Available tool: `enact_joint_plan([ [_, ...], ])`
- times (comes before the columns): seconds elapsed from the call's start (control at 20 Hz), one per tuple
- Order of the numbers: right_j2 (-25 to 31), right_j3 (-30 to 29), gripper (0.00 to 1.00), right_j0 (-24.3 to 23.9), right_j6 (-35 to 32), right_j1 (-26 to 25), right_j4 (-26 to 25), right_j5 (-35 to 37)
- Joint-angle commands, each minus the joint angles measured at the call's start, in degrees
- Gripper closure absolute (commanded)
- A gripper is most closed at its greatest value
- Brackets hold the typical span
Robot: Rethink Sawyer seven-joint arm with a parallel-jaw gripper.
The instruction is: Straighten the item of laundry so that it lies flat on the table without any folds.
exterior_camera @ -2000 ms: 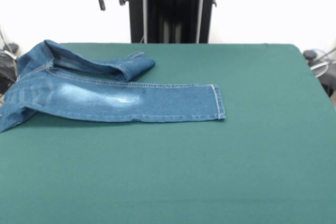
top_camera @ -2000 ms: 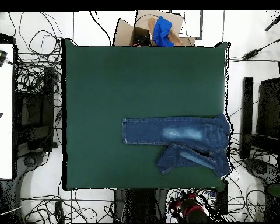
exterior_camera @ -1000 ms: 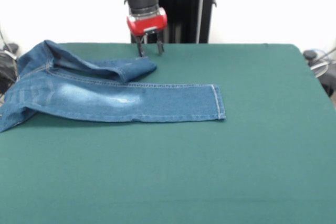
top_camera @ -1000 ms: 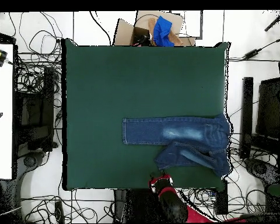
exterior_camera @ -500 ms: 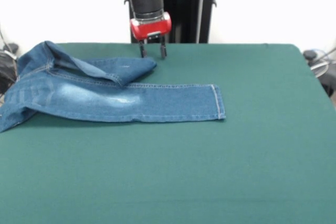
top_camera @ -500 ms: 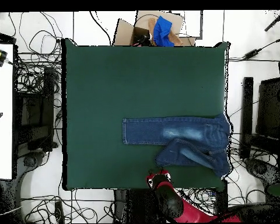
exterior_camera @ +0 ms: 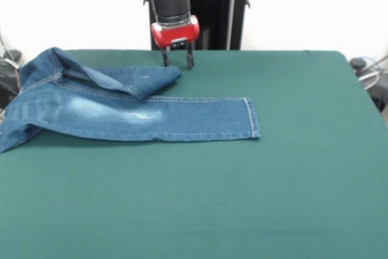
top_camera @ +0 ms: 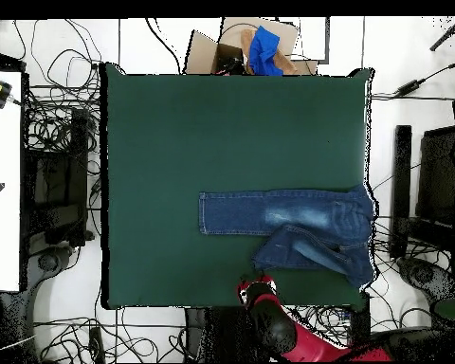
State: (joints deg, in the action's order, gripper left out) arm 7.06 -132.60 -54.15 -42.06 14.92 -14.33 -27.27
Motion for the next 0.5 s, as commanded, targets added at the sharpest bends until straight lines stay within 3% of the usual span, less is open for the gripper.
enact_joint_plan([
  [0.05, 7.47, 11.36, 0.0, 2.13, -15.73, -2.97, 3.6, 7.18],
  [0.5, 7.11, 8.71, 0.0, 3.64, -18.04, 0.5, 5.83, 7.44],
])
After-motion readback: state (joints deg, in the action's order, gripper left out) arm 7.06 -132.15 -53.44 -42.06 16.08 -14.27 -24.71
